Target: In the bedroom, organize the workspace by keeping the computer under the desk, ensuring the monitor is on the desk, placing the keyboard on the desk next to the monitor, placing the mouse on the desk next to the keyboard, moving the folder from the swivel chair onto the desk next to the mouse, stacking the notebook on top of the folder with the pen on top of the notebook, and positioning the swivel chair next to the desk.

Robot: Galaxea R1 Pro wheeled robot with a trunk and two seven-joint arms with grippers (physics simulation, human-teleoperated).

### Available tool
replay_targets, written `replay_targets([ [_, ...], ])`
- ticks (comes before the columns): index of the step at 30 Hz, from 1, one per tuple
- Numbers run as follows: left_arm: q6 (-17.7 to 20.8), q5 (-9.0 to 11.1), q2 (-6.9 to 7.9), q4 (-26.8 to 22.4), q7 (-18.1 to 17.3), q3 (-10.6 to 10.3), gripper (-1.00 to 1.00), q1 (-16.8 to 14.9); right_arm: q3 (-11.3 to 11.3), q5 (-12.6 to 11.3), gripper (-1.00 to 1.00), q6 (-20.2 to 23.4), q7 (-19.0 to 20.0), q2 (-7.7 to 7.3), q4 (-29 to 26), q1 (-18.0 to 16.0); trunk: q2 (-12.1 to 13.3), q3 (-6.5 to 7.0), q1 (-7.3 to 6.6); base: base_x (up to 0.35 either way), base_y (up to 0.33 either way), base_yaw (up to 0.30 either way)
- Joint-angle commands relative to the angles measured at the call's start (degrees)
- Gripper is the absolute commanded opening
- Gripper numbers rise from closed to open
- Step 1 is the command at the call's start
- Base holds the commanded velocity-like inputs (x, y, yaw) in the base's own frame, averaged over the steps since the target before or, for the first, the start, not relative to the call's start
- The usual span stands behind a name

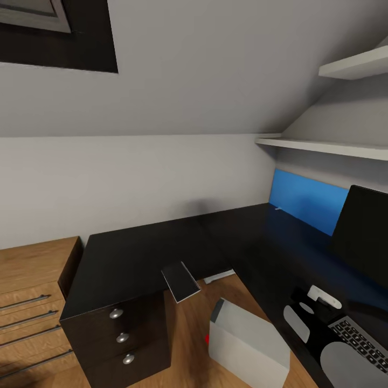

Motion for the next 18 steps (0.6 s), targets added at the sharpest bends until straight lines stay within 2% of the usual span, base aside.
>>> replay_targets([
  [1,-0.2,0.5,0.0,0.0,0.2,-0.1,1.0,0.0,0.5,-0.6,-1.0,-0.3,-0.3,-0.1,0.0,0.0,0.0,-0.07,0.0,0.0,0.0,0.0],
  [4,-0.2,0.5,0.0,0.0,0.2,-0.1,1.0,0.0,0.5,-0.6,-1.0,-0.3,-0.3,-0.15,0.0,0.0,0.0,-0.07,0.0,0.0,0.0,0.0],
  [5,-0.2,0.5,0.0,0.0,0.2,-0.1,1.0,0.0,0.5,-0.6,1.0,-0.3,-0.3,-0.16,0.0,0.0,0.0,-0.07,0.0,0.0,0.0,0.0],
  [18,-0.2,0.5,0.0,0.0,0.2,-0.1,1.0,0.0,0.5,-0.6,1.0,-0.3,-0.3,-0.16,0.0,0.0,0.0,-0.07,0.0,0.0,0.0,0.0],
])
